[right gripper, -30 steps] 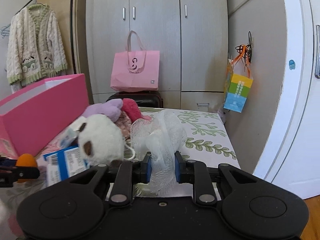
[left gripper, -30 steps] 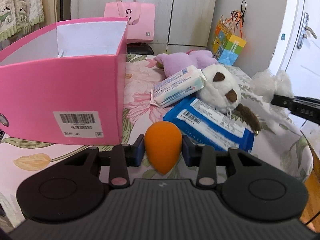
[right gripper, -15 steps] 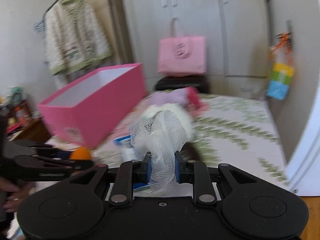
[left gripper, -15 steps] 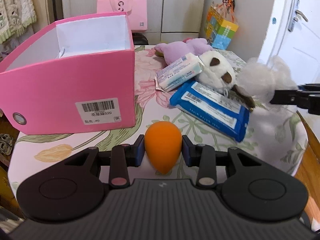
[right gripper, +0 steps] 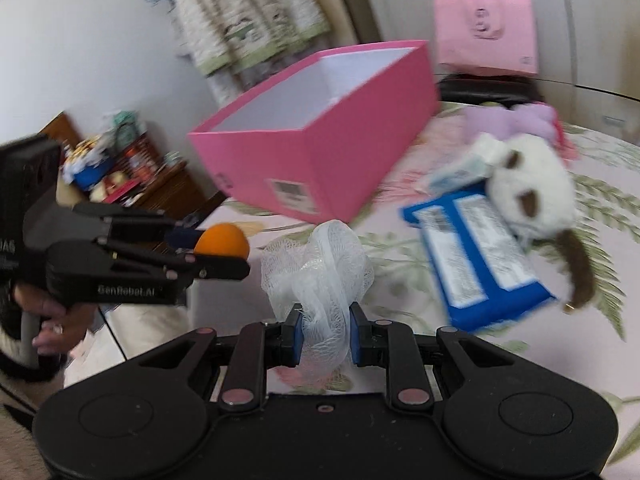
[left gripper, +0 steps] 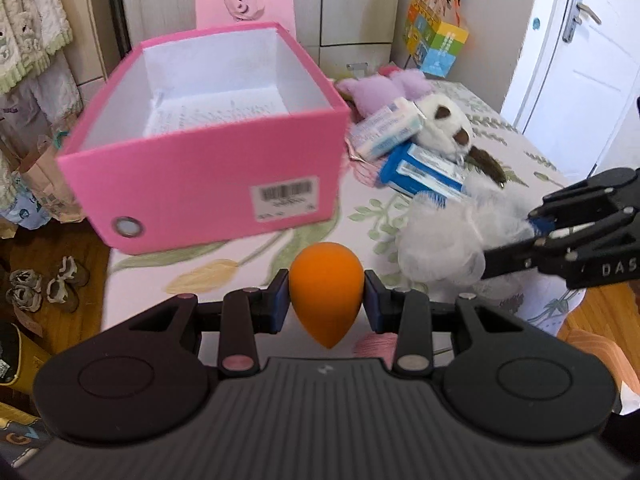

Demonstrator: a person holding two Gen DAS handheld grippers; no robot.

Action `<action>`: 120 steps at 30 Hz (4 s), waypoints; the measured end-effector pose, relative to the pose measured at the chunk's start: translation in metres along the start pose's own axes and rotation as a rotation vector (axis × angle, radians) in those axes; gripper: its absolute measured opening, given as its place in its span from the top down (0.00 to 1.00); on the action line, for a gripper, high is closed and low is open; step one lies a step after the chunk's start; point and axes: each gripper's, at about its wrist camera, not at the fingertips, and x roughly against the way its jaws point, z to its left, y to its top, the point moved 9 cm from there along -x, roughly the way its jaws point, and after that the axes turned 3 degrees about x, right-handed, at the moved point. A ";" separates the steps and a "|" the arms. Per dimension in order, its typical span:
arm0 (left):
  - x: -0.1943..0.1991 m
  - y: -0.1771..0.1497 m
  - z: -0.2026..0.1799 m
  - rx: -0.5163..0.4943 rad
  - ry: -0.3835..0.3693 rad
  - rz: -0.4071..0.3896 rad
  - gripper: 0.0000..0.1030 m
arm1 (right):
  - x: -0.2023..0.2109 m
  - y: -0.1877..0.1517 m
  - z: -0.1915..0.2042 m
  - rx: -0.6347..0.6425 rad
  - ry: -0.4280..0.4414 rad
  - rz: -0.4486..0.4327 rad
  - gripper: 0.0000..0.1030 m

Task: Organize soft objects
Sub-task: 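Carry the sponge with left tool while right tool carries the puff over the pink box, then open left tool dropping the sponge while right tool releases the puff into the box, then move the right tool down onto the blue wet-wipes pack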

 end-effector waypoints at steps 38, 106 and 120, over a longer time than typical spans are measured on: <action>-0.116 0.220 0.122 0.083 0.062 -0.065 0.64 | -0.118 0.239 -0.056 0.362 -0.159 -0.040 0.72; 0.094 0.115 -0.009 -0.191 -0.023 -0.122 0.04 | 0.062 0.130 0.044 0.339 -0.110 -0.117 0.10; 0.062 0.069 -0.086 -0.324 -0.197 -0.059 0.04 | 0.100 0.045 0.019 0.286 -0.213 -0.117 0.09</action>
